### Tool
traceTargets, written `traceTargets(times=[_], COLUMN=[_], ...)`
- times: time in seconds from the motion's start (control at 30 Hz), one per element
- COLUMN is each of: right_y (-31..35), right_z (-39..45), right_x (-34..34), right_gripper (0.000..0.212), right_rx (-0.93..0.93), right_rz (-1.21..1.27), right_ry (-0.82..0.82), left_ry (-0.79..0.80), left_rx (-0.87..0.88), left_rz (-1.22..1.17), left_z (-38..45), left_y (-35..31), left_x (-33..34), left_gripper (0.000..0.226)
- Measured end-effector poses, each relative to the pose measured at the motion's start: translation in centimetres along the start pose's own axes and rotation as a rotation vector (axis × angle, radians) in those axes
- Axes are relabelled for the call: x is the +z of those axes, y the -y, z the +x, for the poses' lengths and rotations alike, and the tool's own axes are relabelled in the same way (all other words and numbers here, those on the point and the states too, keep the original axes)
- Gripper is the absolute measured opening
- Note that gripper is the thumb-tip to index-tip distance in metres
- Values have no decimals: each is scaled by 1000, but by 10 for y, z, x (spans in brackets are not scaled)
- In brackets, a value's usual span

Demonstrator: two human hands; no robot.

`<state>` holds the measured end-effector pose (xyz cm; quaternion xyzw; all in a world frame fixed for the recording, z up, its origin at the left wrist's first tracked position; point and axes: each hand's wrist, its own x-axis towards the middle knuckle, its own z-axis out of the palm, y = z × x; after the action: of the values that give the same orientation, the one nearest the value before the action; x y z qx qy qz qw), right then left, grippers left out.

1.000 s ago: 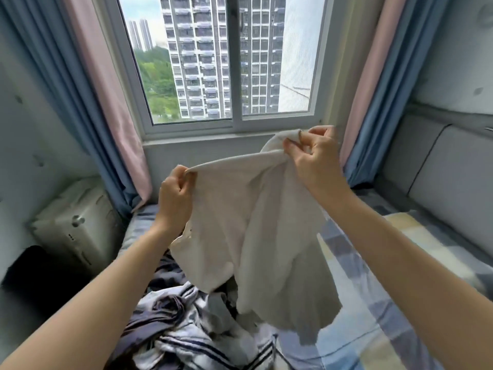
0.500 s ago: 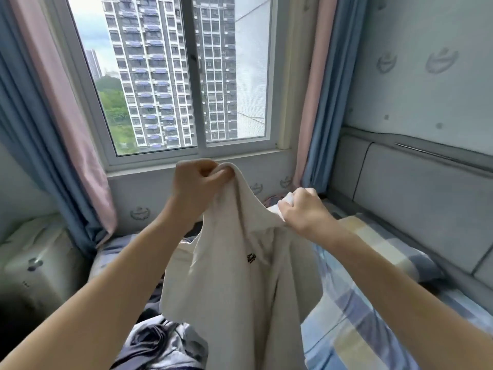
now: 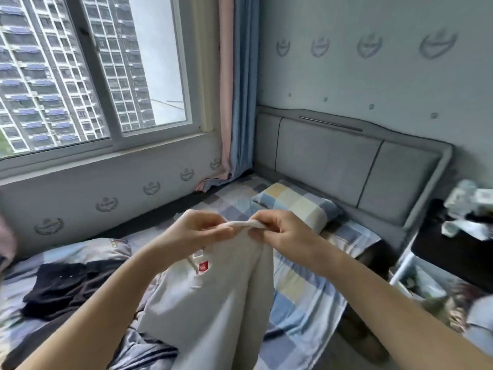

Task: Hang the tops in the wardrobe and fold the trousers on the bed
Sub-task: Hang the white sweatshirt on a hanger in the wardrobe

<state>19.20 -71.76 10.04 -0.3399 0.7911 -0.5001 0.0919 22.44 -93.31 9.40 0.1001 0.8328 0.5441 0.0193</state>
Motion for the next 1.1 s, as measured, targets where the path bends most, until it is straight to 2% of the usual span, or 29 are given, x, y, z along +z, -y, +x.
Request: traceTargets(times=[0.07, 0.17, 0.27, 0.33, 0.43, 0.47, 0.57, 0.63, 0.73, 0.8, 0.97, 1.1], right_y=[3, 10, 16, 17, 8, 5, -7, -19, -39, -54, -73, -77], right_z=[-30, -67, -118, -148, -209, -223, -283, -327, -384, -420, -492, -523], right_x=[-12, -42, -85, -110, -154, -162, -200, -226, -259, -276, -297, -296], right_gripper=[10, 12, 15, 23, 36, 35, 10, 15, 13, 17, 22, 44], right_rx=[28, 76, 109, 114, 130, 152, 289, 432, 660, 747, 827, 820], right_rz=[127, 282, 396, 489, 506, 470, 253, 124, -92, -190, -196, -146], right_ry=[-122, -309, -500, -577, -706, -715, -704, -639, -391, -293, -462, -653], left_ry=[134, 198, 247, 275, 368, 346, 313, 283, 257, 285, 393, 559], left_rx=[-26, -40, -82, -135, -94, -96, -42, 1, 72, 92, 86, 230], left_rz=[107, 298, 349, 400, 421, 380, 274, 179, 49, -22, -135, 6], left_z=[2, 17, 41, 57, 81, 84, 91, 93, 93, 90, 84, 69], left_y=[11, 18, 15, 15, -10, -19, -75, -116, -168, -199, -264, -294], left_x=[23, 56, 97, 122, 182, 192, 252, 298, 366, 412, 514, 594], left_gripper=[35, 38, 43, 30, 11, 14, 32, 32, 30, 32, 33, 41])
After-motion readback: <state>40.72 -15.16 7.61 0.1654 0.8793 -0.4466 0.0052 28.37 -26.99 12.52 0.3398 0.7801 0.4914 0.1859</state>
